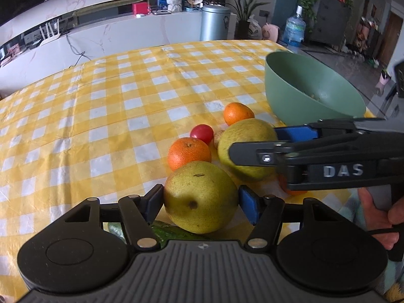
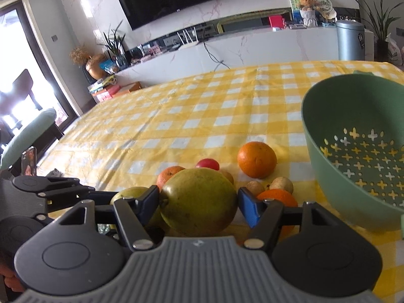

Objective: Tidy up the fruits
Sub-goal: 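Grasp a pear with the left tool while the right tool grasps another pear, then carry both pears over the green colander and open both tools to drop them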

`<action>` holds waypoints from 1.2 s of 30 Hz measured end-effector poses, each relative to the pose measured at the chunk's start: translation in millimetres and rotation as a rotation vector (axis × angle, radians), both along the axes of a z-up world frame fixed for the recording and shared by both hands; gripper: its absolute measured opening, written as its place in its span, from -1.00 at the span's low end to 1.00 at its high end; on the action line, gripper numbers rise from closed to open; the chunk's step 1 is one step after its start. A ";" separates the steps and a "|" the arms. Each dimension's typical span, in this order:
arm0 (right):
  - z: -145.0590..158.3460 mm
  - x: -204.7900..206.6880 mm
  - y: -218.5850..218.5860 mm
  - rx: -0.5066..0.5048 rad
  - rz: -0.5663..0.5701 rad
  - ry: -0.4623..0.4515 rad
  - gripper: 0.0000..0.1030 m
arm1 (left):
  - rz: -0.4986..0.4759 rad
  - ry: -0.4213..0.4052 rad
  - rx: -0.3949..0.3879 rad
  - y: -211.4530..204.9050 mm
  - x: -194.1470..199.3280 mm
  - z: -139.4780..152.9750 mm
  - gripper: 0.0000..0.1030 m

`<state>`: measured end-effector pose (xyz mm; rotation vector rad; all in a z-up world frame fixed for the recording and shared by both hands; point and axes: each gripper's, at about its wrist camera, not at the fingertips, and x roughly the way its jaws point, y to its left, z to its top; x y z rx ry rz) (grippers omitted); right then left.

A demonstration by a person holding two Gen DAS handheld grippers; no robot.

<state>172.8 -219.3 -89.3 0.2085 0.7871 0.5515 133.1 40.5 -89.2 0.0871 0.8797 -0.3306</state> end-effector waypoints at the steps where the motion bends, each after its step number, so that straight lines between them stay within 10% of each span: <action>1: 2.1 -1.8 -1.3 0.003 -0.005 -0.009 0.26 | 0.006 -0.006 0.000 0.7 -0.6 1.7 0.43; 19: 62.1 -22.7 -73.1 0.095 -0.177 -0.133 0.25 | 0.062 -0.098 -0.099 -23.7 -5.5 71.6 0.43; 36: 62.1 37.1 -153.0 -0.244 -0.055 -0.067 0.25 | -0.159 0.039 -0.114 -147.1 77.4 84.4 0.43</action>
